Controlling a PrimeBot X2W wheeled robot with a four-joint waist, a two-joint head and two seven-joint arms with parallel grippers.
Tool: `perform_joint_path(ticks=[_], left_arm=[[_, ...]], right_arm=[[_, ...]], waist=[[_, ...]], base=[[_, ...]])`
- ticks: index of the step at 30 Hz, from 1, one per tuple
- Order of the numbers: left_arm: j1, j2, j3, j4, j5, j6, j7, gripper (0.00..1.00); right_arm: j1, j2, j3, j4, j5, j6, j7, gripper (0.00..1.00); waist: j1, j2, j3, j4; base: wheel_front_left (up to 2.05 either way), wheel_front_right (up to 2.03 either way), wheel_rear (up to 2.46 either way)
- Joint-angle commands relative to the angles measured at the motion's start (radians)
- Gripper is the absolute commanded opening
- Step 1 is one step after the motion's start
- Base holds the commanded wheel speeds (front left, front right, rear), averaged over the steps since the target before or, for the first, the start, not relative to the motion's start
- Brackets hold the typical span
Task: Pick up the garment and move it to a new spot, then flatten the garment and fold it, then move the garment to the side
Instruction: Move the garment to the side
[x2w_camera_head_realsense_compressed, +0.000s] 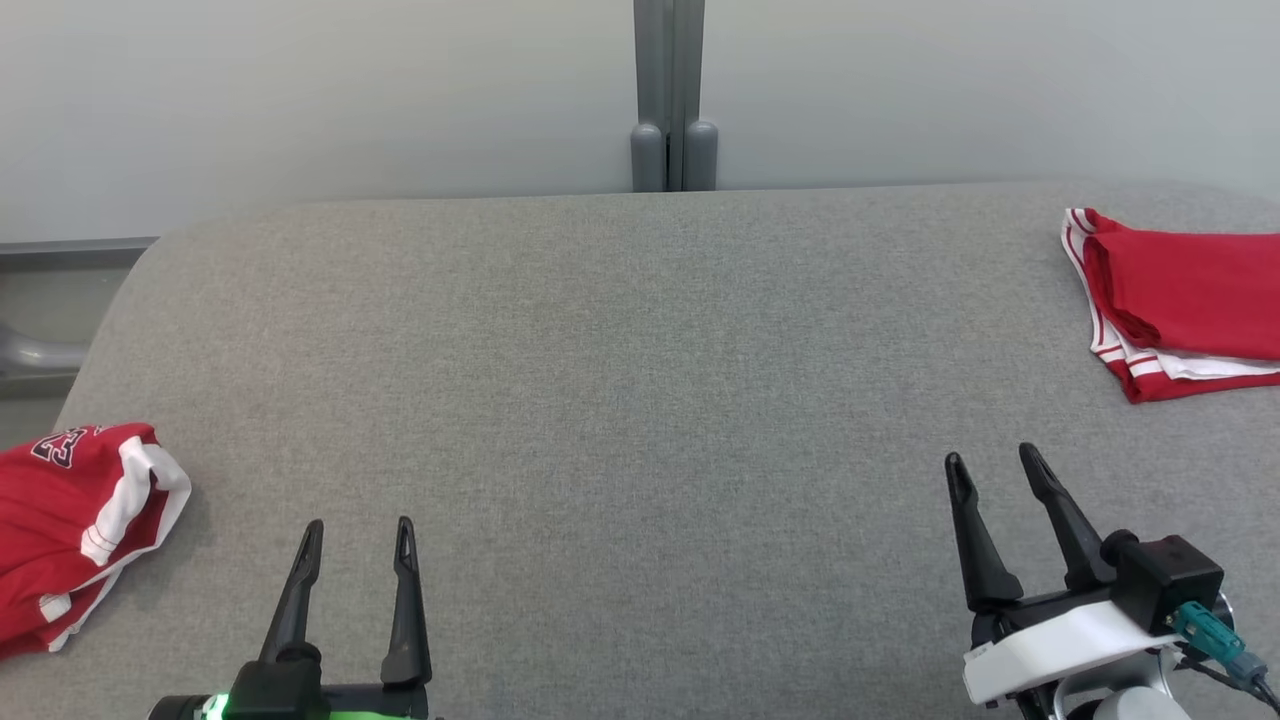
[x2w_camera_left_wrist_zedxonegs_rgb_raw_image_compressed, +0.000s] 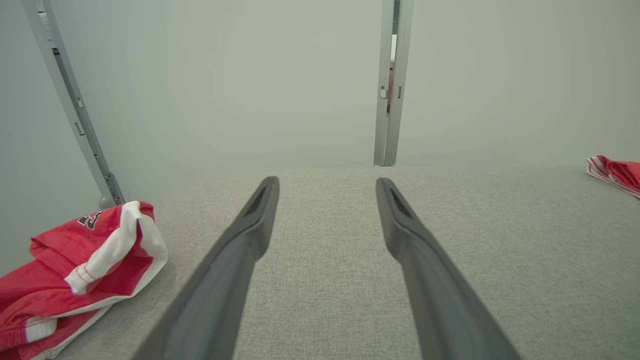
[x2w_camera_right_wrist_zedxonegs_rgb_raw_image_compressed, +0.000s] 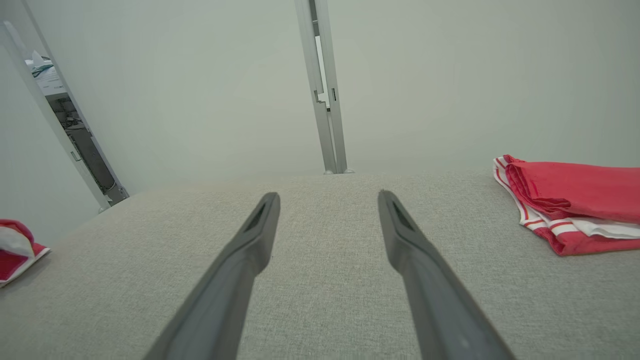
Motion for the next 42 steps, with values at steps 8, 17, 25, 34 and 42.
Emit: perform_joint_path(ticks=[8,17,25,34,42], left_arm=[[0.025,-0.002,0.01,0.011,0.011,-0.019,0.0,1.0],[0.029,-0.002,0.006,0.019,0.002,-0.017,0.0,1.0],[0.035,-0.002,0.003,0.021,0.005,-0.016,0.0,1.0],[0.035,-0.002,-0.004,0.023,0.008,-0.013,0.0,1.0],[0.033,-0.002,-0.006,0.025,0.005,-0.012,0.0,1.0]], right_arm=[[0.034,0.018,0.025,0.014,0.001,0.0,-0.002,1.0],[0.037,0.03,0.03,0.022,0.01,0.0,-0.002,1.0],[0.044,0.032,0.026,0.02,0.011,0.0,-0.002,1.0],[0.045,0.033,0.032,0.021,0.016,0.0,-0.002,1.0],[0.047,0.029,0.033,0.02,0.016,0.0,-0.002,1.0]], waist=[[0.0001,0.0,-0.021,0.003],[0.0001,0.0,-0.023,0.006],[0.0001,0.0,-0.022,0.005],[0.0001,0.0,-0.023,0.006],[0.0001,0.0,-0.022,0.008]], base=[[0.0,0.0,0.0],[0.0,0.0,0.0],[0.0,0.0,0.0],[0.0,0.0,0.0],[0.0,0.0,0.0]])
